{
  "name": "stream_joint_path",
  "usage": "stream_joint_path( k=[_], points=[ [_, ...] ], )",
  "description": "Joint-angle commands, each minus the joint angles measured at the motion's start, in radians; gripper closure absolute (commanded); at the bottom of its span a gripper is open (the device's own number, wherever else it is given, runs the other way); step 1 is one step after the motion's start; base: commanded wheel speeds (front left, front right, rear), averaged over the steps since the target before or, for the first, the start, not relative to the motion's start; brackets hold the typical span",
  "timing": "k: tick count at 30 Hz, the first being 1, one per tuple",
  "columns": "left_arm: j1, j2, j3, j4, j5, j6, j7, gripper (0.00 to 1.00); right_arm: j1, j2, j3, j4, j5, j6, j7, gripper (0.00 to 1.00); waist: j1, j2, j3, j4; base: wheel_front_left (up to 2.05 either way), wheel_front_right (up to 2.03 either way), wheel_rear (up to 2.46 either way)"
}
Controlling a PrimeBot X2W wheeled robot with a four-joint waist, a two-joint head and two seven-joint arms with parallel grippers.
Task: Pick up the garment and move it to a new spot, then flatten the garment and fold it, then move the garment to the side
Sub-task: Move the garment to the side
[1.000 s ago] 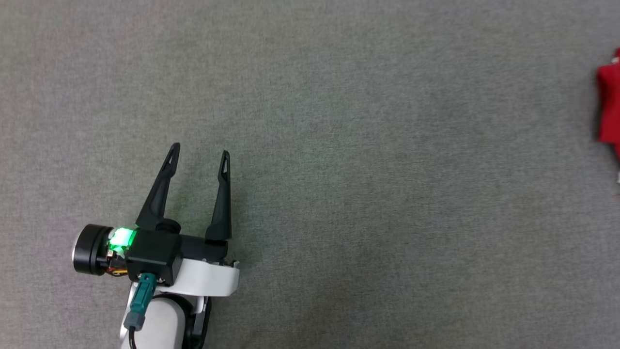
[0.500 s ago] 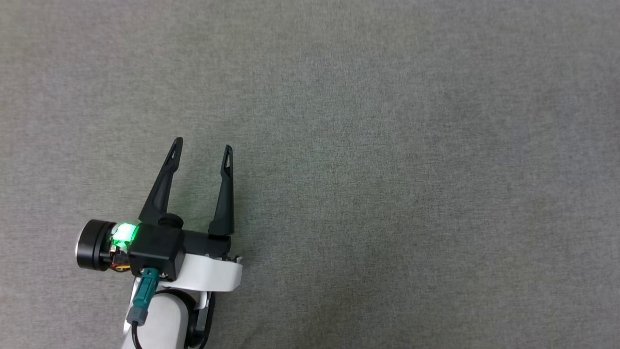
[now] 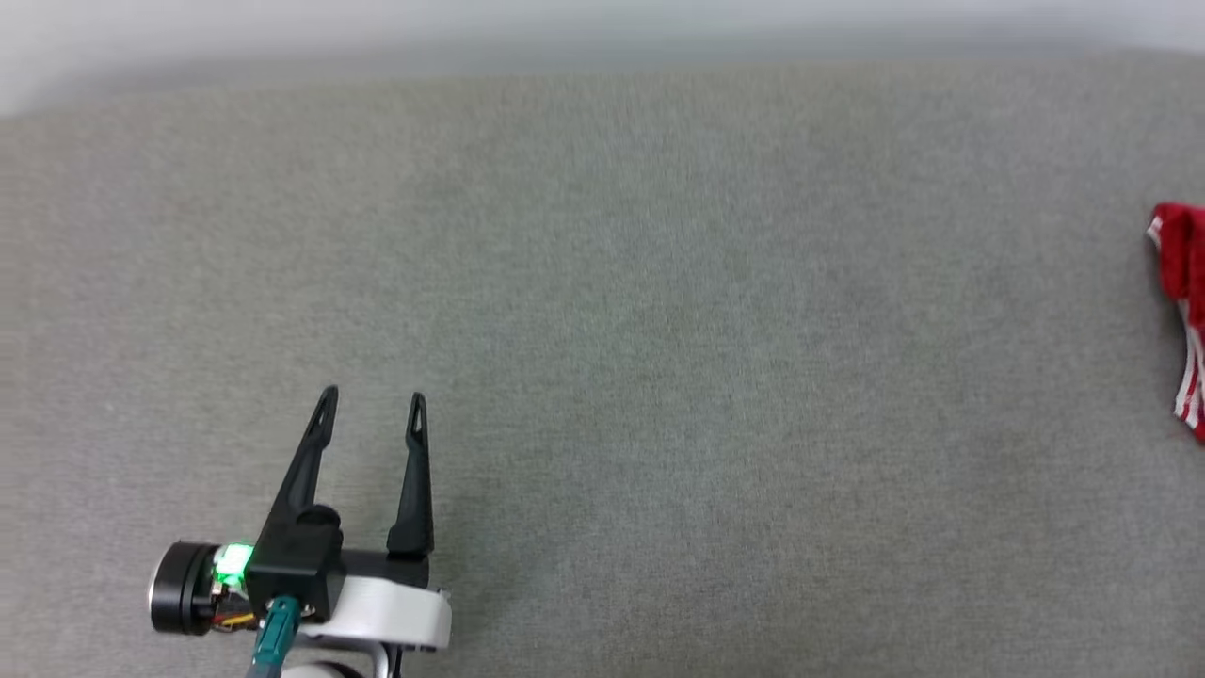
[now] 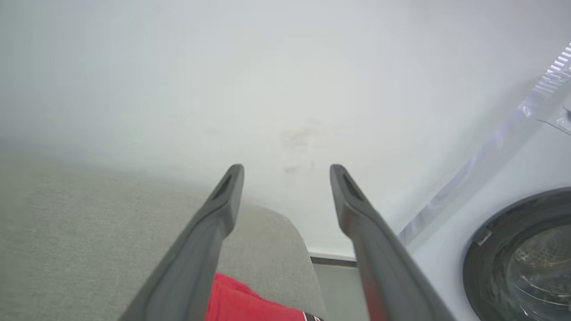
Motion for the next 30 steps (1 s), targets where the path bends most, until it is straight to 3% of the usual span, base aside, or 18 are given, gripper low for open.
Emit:
stream_joint_path(
  k=[1, 5, 14, 22, 30],
  points=[
    [0.028, -0.002, 0.006, 0.005, -0.002, 0.005, -0.002, 0.00, 0.041, 0.047, -0.014, -0.058, -0.015, -0.002, -0.029, 0.00, 0.0002, 0.0000, -0.076, 0.018, 0.00, 0.00, 0.00],
    [0.065, -0.004, 0.022, 0.014, -0.009, 0.001, -0.002, 0.00, 0.126, 0.157, -0.017, -0.199, -0.040, -0.002, -0.066, 0.00, 0.0002, 0.0000, -0.133, 0.034, 0.00, 0.00, 0.00],
    [0.126, -0.017, 0.060, 0.021, -0.022, -0.001, -0.002, 0.00, 0.373, 0.334, 0.039, -0.425, 0.003, -0.002, -0.083, 0.00, 0.0002, 0.0000, -0.234, 0.076, 0.00, 0.00, 0.00],
    [0.174, -0.024, 0.080, 0.024, -0.026, -0.017, -0.002, 0.00, 0.552, 0.458, 0.071, -0.469, 0.023, -0.002, -0.083, 0.00, 0.0002, 0.0000, -0.284, 0.095, 0.00, 0.00, 0.00],
    [0.195, -0.030, 0.079, 0.028, -0.020, -0.045, -0.002, 0.00, 0.659, 0.506, 0.070, -0.476, 0.031, -0.001, -0.084, 0.00, 0.0002, 0.0000, -0.299, 0.087, 0.00, 0.00, 0.00]
  ],
)
